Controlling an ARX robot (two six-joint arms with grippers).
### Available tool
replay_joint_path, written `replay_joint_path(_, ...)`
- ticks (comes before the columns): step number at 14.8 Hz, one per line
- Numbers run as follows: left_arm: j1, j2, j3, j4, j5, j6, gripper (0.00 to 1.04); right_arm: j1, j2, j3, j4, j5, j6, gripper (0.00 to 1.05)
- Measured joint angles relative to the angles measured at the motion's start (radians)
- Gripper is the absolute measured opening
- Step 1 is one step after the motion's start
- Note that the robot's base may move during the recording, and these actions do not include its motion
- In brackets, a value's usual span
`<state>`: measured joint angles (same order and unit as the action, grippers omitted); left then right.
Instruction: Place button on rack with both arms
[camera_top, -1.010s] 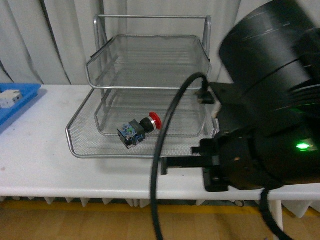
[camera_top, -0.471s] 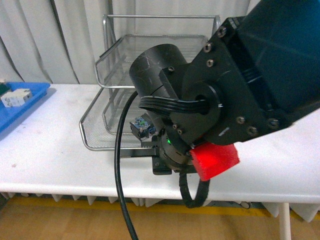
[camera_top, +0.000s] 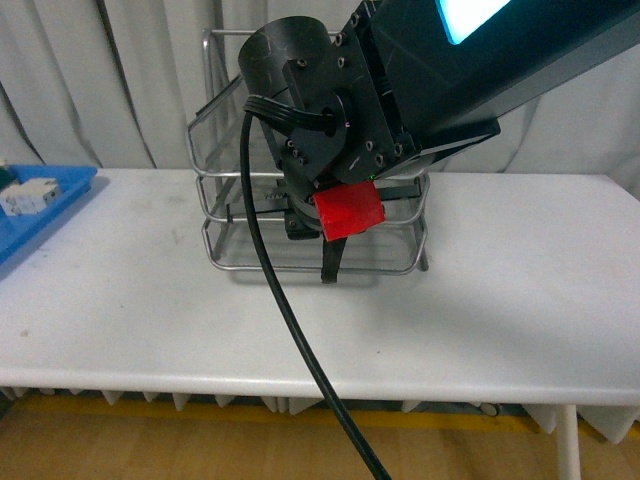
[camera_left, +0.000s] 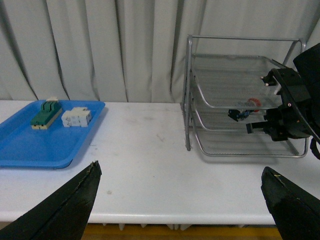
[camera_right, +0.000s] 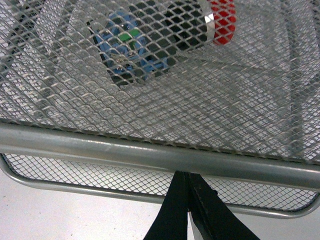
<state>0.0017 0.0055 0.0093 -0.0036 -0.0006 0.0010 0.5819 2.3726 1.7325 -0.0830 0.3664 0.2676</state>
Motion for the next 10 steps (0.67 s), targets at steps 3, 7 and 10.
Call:
replay_joint_path(3,0.000,0.000,0.000,0.000,0.000,0.000,0.98,0.015,-0.142,-0.228,0.053,-0.084,0.042,0.02)
replay_joint_path(7,0.000,0.000,0.000,0.000,0.000,0.000,0.98,-0.002,-0.640,-0.764,0.369,-0.035,0.105,0.02)
replay_joint_path(10,0.000,0.000,0.000,0.003,0.004,0.000,0.98,-0.080,-0.814,-1.111,0.888,0.123,-0.065,0.02)
